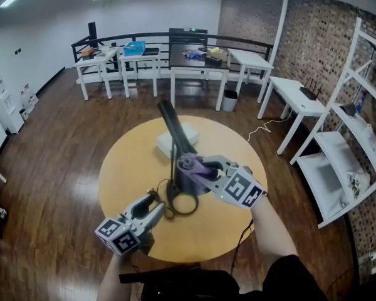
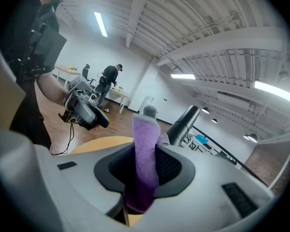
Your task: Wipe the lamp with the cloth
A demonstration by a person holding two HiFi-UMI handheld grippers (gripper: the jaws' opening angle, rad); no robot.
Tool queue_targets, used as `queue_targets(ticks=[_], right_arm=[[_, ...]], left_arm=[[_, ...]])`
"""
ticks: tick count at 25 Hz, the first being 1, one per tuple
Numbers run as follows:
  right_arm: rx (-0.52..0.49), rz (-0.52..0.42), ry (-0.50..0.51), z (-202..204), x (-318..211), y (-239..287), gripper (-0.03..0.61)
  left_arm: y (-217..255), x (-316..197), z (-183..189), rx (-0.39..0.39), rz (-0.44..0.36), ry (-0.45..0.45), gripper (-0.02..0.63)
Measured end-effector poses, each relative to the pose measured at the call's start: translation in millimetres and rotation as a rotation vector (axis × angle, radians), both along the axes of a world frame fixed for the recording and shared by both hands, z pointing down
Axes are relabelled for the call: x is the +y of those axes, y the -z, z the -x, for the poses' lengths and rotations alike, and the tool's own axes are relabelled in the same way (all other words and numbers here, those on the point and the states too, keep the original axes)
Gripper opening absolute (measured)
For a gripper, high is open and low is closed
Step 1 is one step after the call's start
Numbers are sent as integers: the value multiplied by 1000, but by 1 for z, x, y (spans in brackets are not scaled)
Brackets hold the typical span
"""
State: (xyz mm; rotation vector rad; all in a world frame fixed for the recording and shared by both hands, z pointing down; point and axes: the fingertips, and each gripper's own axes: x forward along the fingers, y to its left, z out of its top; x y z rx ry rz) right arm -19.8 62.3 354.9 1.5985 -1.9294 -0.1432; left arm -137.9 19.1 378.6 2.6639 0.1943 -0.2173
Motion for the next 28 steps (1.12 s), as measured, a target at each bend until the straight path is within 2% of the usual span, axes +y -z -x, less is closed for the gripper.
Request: queue_targets(ticks=[4, 6, 9, 12, 14, 16, 19, 22, 25, 28], right_arm=[[-20, 8, -32, 5, 16, -12, 97], [3, 46, -2, 8, 23, -18, 98], [105, 145, 138, 11, 38, -31, 98], [120, 164, 281, 16, 51, -37, 98], [133, 124, 381, 11, 51, -31, 98], [176, 42, 451, -9, 35, -16, 98], [239, -138, 474, -52, -12, 22, 98], [178, -268, 485, -76, -61, 65, 98], [125, -321, 467, -92, -110, 95, 98], [92, -305, 461, -95, -145, 104, 98]], left_arm=[[-2, 5, 2, 9, 15, -24, 199], [-2, 8, 5, 10, 23, -9, 199], [-3, 11, 4, 2, 11, 29, 199], [-4, 8, -6, -4, -22, 89, 199], [-4, 6, -19, 1, -37, 145, 199], [-4, 5, -34, 2, -49, 220, 199], [4, 10, -46, 29, -58, 358, 199], [15, 18, -46, 49, -62, 502, 199], [16, 29, -42, 36, -56, 617, 199], [14, 43, -37, 19, -54, 694, 199]])
